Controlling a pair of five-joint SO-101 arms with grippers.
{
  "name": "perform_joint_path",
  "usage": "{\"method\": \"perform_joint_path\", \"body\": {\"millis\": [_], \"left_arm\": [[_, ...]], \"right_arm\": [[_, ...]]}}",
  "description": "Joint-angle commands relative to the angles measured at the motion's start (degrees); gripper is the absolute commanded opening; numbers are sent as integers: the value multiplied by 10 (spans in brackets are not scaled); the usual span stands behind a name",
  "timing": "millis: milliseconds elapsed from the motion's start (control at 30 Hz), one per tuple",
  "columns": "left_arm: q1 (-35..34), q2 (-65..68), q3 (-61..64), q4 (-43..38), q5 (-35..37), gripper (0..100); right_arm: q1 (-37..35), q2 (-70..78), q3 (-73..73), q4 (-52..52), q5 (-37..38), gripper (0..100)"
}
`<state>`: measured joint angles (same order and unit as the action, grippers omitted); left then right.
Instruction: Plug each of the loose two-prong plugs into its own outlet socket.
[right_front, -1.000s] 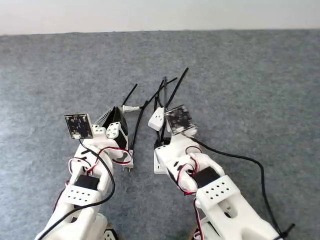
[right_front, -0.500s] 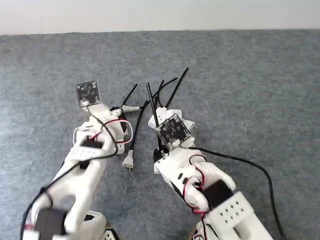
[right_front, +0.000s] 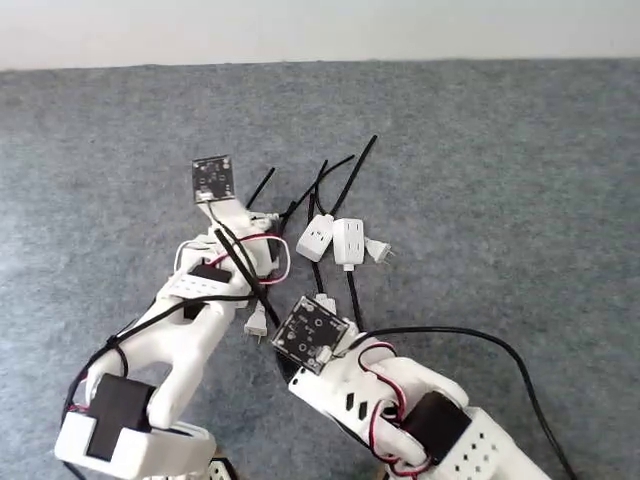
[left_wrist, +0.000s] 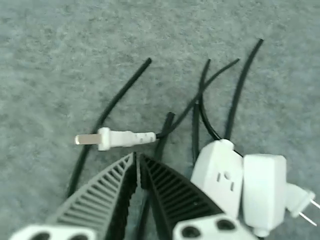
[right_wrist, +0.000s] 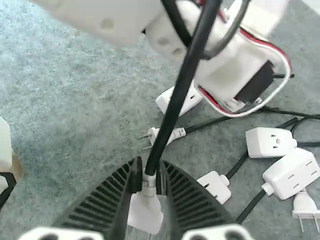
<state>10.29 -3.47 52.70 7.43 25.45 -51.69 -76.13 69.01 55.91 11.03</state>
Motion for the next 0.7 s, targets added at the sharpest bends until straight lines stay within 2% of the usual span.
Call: {"method": "perform_joint_path", "body": {"millis": [0, 200, 367, 667], "left_arm": [[21, -36, -11, 3, -32, 15], [68, -170, 87, 1, -39, 15], [64, -261, 138, 1, -39, 15], [66, -333, 170, -1, -39, 15]], "right_arm": [[-5, 39, -48, -14, 9, 8], [-2, 71, -50, -22, 33, 8], [-2, 72, -50, -21, 32, 8], [-2, 72, -52, -13, 66, 8]]}}
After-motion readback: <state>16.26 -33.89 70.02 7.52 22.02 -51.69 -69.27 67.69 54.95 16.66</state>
